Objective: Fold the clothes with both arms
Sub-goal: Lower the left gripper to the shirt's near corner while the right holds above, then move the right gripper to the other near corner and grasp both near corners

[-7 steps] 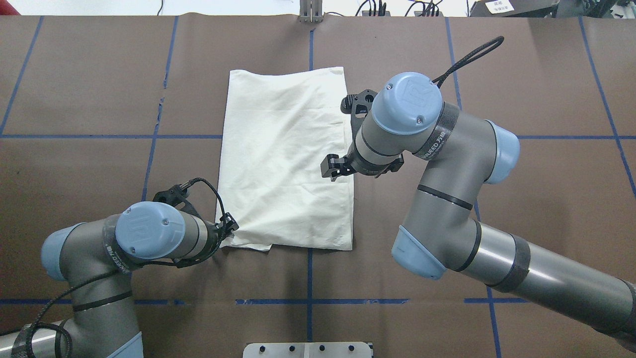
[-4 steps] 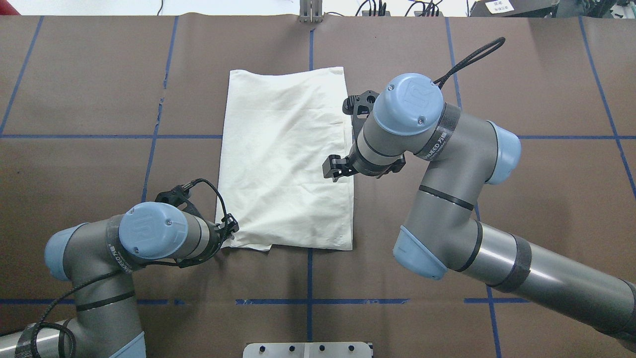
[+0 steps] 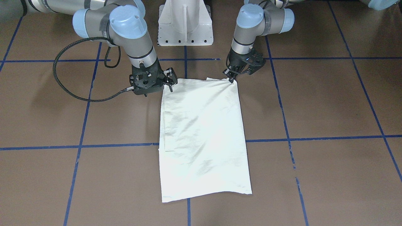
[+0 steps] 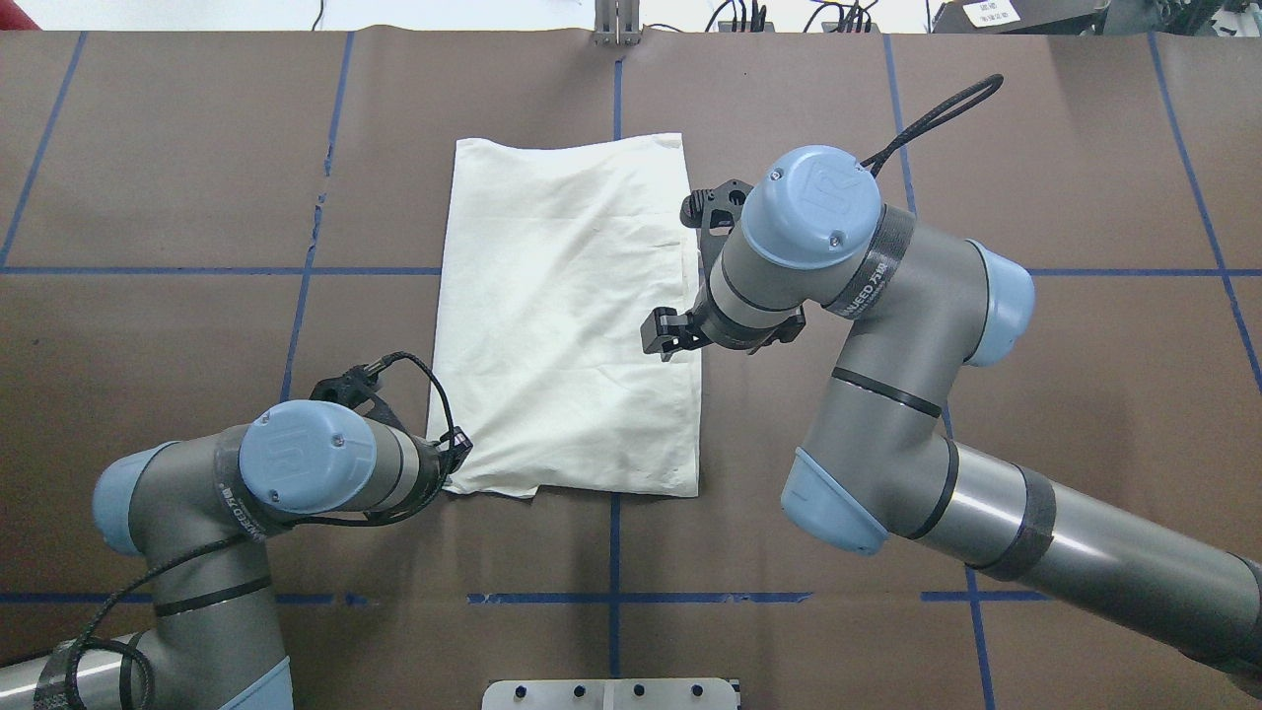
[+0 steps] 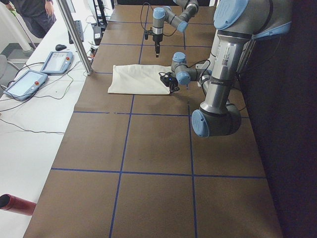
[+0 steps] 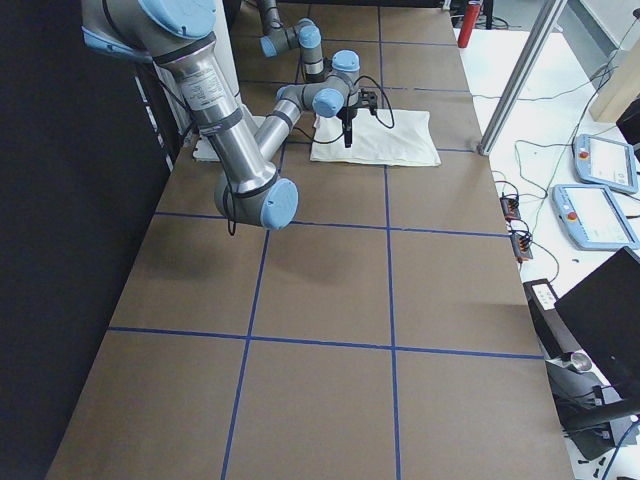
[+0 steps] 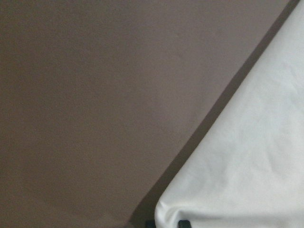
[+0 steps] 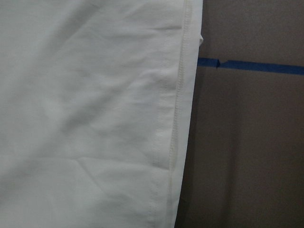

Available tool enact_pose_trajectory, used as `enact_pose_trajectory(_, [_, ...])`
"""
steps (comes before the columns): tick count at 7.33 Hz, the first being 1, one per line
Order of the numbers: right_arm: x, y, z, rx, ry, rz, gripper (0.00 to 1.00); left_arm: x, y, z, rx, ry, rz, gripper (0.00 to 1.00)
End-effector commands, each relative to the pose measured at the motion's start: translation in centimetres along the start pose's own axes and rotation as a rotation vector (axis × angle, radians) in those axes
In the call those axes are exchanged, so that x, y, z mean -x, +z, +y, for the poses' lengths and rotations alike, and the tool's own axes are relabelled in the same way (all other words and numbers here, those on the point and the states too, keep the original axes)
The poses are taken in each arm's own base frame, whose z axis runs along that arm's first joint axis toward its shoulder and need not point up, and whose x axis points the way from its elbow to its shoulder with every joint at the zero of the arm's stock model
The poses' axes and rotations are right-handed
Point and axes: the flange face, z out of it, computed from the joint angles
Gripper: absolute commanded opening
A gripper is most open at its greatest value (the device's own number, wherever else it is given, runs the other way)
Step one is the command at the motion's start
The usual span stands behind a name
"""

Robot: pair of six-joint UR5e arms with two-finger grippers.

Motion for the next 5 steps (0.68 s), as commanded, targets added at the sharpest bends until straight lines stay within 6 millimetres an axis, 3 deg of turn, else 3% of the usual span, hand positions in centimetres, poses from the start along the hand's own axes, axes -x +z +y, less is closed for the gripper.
enact_pose_trajectory(1, [-0.4, 0.2, 0.1, 0.003, 0.004, 0.005, 1.0, -0.3, -0.9, 0.0, 0.002, 0.035, 0.018, 0.0])
enact_pose_trajectory(2, [-0.5, 0.4, 0.2, 0.005, 0.019, 0.007, 1.0, -0.1, -2.1, 0.0, 0.01, 0.084, 0.034, 0.0])
enact_pose_trajectory(3, [0.4, 1.2, 1.7, 0.026, 0.14, 0.004, 1.0, -0.1, -2.5, 0.1, 0.015, 0.132, 0.039, 0.0])
enact_pose_trajectory(5, [3.1, 3.5, 5.8, 0.071, 0.342, 0.013, 1.0, -0.4, -2.8, 0.3, 0.021, 0.179, 0.05, 0.0])
